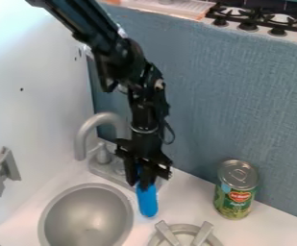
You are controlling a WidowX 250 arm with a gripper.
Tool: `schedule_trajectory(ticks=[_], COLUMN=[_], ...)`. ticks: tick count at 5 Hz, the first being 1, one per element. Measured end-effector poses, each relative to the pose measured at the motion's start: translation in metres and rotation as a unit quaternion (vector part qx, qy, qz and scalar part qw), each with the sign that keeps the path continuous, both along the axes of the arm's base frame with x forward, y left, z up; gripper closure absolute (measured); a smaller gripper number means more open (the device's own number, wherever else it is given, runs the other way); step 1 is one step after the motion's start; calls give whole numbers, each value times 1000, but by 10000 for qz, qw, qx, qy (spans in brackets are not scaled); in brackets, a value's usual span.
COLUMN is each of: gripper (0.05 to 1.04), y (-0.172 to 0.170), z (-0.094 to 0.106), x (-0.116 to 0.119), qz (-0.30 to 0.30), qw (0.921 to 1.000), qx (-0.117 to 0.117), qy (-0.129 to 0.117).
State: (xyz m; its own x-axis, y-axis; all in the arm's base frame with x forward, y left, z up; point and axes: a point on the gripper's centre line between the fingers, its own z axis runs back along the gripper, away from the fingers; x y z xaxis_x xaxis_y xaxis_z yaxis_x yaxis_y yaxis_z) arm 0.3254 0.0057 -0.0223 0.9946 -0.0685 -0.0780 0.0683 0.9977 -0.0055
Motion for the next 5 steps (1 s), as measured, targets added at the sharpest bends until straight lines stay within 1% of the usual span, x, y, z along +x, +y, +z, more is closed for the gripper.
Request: schedule_trajectory(ticks=[1, 2, 3, 4, 5], gripper=[739, 689, 387, 115, 77], y=[-1, -1, -2, 2, 2], z=[-4, -9, -14, -9, -8], x=[6, 10, 9, 12, 10], qz=[6, 11, 55, 264, 392], qw=[10000, 10000, 9996, 9992, 9987], qx=[-23, -29, -73, -128, -141], qy=[-16, 7, 252, 289, 282])
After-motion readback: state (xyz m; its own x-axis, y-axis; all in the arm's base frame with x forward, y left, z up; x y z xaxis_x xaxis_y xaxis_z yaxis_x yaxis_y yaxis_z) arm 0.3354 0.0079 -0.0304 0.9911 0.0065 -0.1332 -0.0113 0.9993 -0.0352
